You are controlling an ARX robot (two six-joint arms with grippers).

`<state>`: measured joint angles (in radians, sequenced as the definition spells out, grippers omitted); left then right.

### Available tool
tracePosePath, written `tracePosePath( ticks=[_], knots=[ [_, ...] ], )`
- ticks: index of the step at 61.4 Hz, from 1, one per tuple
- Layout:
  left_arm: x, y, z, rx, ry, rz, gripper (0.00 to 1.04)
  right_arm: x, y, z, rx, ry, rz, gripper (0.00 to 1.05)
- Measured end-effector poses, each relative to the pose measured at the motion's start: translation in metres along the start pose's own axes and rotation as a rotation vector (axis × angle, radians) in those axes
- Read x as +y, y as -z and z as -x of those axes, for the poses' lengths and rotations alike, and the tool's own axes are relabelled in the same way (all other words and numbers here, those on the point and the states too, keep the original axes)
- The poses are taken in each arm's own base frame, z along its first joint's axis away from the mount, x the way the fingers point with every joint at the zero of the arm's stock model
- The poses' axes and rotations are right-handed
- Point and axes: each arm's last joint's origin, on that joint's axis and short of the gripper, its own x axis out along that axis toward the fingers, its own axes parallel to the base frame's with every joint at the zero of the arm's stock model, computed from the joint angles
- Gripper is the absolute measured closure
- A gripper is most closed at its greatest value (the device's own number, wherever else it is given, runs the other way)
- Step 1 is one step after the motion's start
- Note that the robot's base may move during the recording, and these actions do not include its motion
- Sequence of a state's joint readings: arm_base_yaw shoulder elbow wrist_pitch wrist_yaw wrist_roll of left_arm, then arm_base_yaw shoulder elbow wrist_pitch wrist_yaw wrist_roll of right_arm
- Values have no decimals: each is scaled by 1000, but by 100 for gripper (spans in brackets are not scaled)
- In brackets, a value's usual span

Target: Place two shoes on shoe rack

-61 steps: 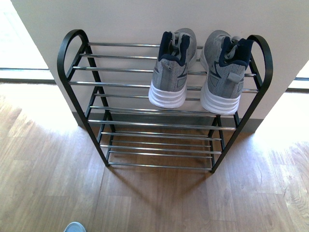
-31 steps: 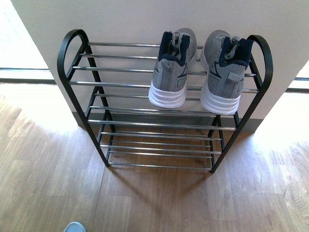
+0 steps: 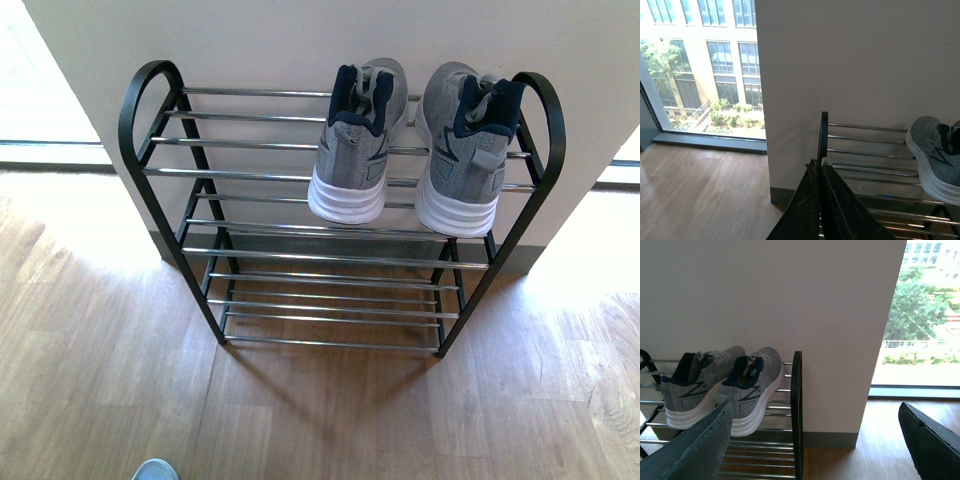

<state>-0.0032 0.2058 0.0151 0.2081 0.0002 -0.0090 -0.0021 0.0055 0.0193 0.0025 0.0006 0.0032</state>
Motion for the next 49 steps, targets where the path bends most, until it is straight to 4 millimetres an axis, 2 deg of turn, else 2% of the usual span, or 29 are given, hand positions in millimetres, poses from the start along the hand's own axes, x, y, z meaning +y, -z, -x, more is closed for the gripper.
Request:
tracePosePath(
  ticks=[17, 40, 49],
  knots=[
    [0, 4, 12, 16, 0, 0, 103, 0, 0, 0, 0, 0, 0, 9],
    [0, 4, 12, 19, -1, 0, 103, 0, 0, 0, 0, -1, 0, 9],
    [0, 4, 12, 19, -1, 0, 80, 0, 0, 0, 0, 0, 0, 9]
  ],
)
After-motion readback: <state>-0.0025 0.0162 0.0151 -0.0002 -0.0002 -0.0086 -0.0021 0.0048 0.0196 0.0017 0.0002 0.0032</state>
